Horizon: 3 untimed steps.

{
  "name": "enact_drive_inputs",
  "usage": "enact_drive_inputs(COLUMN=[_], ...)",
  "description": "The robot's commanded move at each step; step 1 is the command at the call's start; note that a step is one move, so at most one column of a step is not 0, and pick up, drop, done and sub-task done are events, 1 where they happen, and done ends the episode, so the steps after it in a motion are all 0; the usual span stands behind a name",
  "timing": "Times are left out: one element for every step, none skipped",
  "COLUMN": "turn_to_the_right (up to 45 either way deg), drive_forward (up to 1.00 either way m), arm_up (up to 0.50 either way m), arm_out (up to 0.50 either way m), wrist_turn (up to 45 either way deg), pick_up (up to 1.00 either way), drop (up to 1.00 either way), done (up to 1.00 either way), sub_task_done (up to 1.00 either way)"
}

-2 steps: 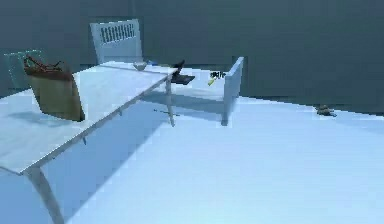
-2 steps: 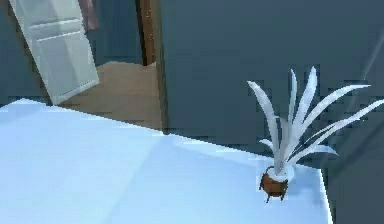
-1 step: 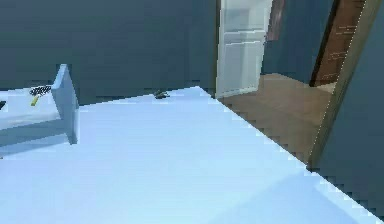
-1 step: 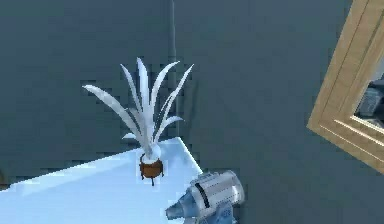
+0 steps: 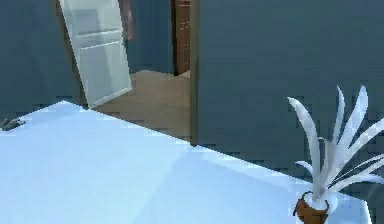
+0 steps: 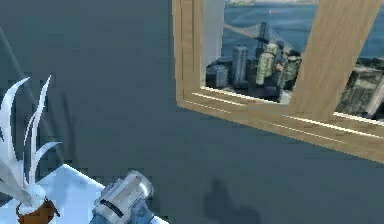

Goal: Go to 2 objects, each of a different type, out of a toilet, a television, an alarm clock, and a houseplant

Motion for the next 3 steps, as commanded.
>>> enact_drive_inputs(turn_to_the_right=[0.0,45.0,0.0], drive_forward=[0.25,0.00,0.00], arm_up=[0.00,0.00,0.00], arm_out=[0.00,0.00,0.00], wrist_turn=[0.0,0.0,0.0], pick_up=[0.00,0.00,0.00], drop=[0.00,0.00,0.00], done=[0.00,0.00,0.00], sub_task_done=[0.00,0.00,1.00])
